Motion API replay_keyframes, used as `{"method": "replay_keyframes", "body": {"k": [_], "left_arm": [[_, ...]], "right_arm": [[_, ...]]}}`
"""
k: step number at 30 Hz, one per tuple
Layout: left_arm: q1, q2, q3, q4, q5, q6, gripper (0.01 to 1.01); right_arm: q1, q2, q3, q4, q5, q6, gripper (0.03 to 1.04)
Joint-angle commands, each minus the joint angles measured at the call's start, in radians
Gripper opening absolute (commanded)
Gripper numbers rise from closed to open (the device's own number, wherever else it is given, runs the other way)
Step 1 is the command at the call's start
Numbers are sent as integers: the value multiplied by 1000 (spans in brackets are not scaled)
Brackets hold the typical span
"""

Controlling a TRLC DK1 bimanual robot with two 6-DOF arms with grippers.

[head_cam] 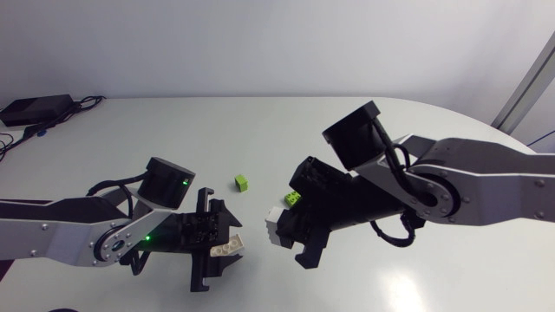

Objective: Disassemble duplo

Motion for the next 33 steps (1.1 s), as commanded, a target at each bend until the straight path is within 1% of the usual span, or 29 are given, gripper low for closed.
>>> {"method": "replay_keyframes", "body": {"k": [1, 2, 3, 4, 7, 9, 11, 17, 23, 27, 33], "left_arm": [[-9, 16, 18, 11, 13, -20, 936], [-9, 0, 19, 10, 18, -34, 949], [-7, -35, 22, 4, 47, -60, 962], [-3, -69, 38, -35, 86, -76, 962], [45, -147, 125, -225, 254, -88, 962], [82, -162, 191, -341, 376, -91, 962], [99, -164, 239, -421, 446, -82, 961], [106, -144, 285, -484, 527, -77, 959], [115, -67, 337, -619, 583, 27, 956], [143, -27, 395, -716, 650, 79, 954], [151, 20, 438, -757, 702, 84, 926]], "right_arm": [[8, -12, -34, -26, -22, 12, 272], [8, -15, -37, -26, -28, 8, 272], [8, -17, -40, -26, -36, 7, 272], [8, -18, -41, -26, -53, 4, 272], [-3, -21, -40, -27, -127, -1, 272], [-16, -24, -27, -44, -185, -5, 270], [-16, -30, -15, -61, -216, -8, 272], [-15, -61, 34, -121, -289, -5, 270], [-12, -92, 65, -158, -334, -1, 270], [-12, -95, 68, -156, -354, 7, 270], [-9, -93, 69, -132, -358, 24, 270]]}}
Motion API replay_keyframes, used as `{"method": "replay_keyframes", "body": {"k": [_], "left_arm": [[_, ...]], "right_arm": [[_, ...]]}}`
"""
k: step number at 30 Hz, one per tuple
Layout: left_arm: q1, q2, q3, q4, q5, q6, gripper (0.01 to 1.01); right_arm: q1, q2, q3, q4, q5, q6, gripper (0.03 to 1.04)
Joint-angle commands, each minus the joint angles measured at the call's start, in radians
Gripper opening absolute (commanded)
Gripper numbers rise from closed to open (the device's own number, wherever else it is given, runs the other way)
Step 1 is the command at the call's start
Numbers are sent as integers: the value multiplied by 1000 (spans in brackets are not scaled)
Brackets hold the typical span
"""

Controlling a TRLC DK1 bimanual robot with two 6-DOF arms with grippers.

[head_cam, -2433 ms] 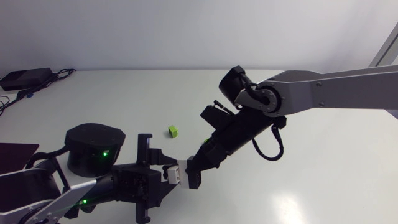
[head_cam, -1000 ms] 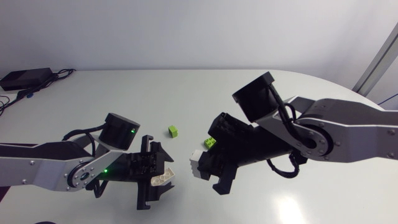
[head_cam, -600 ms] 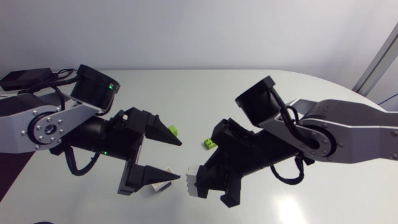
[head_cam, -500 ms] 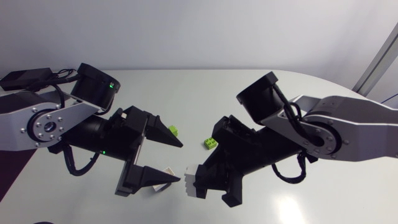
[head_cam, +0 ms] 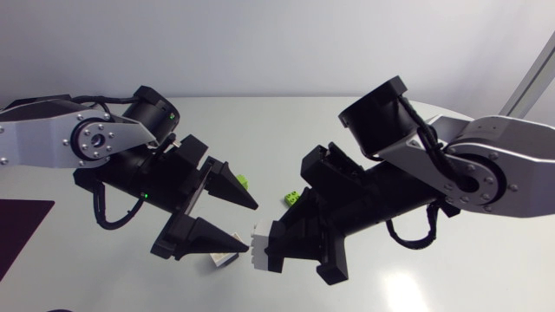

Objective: Disassemble duplo

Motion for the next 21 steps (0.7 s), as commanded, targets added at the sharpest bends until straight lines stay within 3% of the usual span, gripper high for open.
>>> {"method": "replay_keyframes", "body": {"k": [1, 19, 21], "left_arm": [[7, 35, 28, -30, 27, 37, 926], [2, 55, 41, -113, 67, 89, 908], [0, 57, 46, -113, 69, 86, 859]], "right_arm": [[2, -4, 21, 16, -13, 25, 270], [7, -3, 15, 102, -3, 86, 270], [8, -7, 14, 106, -2, 94, 272]]}}
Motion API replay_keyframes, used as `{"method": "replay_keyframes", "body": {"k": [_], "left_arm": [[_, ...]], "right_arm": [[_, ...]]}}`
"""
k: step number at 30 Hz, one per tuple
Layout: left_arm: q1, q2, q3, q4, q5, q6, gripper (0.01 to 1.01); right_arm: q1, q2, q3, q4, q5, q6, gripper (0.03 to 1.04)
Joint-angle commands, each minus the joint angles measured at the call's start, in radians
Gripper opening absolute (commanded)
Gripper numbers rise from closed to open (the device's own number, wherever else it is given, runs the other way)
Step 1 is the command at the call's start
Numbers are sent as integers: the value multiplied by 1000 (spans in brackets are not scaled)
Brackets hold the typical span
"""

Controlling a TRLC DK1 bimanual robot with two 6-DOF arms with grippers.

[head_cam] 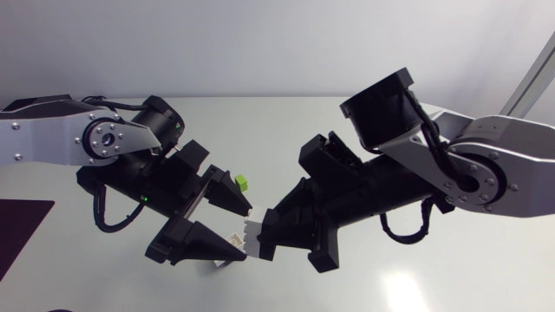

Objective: Disassemble duplo

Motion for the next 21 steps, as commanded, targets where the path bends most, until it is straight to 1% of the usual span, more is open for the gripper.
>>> {"method": "replay_keyframes", "body": {"k": [1, 3, 4, 8, 10, 11, 15, 16, 19, 21], "left_arm": [[-1, 21, 33, -13, 19, 29, 838], [-2, 27, 34, -13, 21, 29, 762], [-4, 29, 36, -13, 21, 27, 708], [-4, 36, 42, -13, 30, 25, 428], [-5, 38, 42, -13, 38, 24, 266], [-7, 41, 42, -13, 41, 22, 241], [-5, 40, 45, -41, 62, 41, 230], [-5, 40, 49, -66, 67, 64, 228], [-2, 43, 68, -182, 84, 177, 218], [8, 44, 79, -233, 90, 233, 216]], "right_arm": [[11, -9, 10, 15, -3, 29, 272], [13, -18, 7, 22, -2, 38, 270], [17, -21, 3, 22, 0, 40, 270], [22, -27, -7, 22, 0, 46, 270], [26, -39, -15, 38, 2, 55, 270], [30, -47, -18, 41, 2, 60, 270], [31, -62, -29, 47, 3, 61, 272], [31, -65, -33, 47, 3, 58, 272], [31, -78, -49, 48, 3, 46, 272], [31, -84, -58, 45, 0, 41, 274]]}}
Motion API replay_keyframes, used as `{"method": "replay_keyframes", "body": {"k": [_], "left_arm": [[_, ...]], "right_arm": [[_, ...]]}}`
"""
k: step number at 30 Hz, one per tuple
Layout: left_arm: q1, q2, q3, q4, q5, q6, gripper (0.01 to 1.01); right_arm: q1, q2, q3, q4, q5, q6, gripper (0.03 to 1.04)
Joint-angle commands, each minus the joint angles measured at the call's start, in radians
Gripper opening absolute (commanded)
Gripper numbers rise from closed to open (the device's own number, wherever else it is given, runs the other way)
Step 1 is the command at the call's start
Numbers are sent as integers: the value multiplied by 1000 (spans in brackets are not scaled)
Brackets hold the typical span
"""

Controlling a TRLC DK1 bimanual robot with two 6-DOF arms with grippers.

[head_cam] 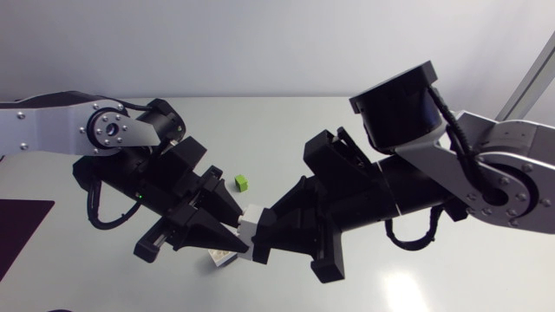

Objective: Disassemble duplo

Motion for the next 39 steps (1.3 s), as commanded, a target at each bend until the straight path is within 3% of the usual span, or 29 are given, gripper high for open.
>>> {"method": "replay_keyframes", "body": {"k": [1, 12, 17, 19, 22, 24, 30, 39], "left_arm": [[14, 18, 30, -71, 37, 120, 216], [49, 10, 45, -175, 51, 238, 213], [100, -36, 37, -146, 45, 221, 211], [117, -49, 22, -70, 10, 153, 213], [129, -74, -68, 246, -130, -70, 215], [131, -59, -119, 375, -207, -127, 218], [168, 78, -162, 572, -359, -218, 228], [186, 262, -179, 756, -406, -287, 233]], "right_arm": [[0, -19, -37, 7, -3, -14, 274], [6, -39, -68, -27, -10, -37, 275], [-22, -36, -75, -40, -3, -40, 274], [-51, -36, -83, -36, 1, -52, 274], [-91, -19, -101, -13, 38, -72, 274], [-103, 0, -117, 0, 67, -90, 274], [-100, 15, -172, 60, 133, -101, 274], [-82, 40, -216, 108, 187, -92, 275]]}}
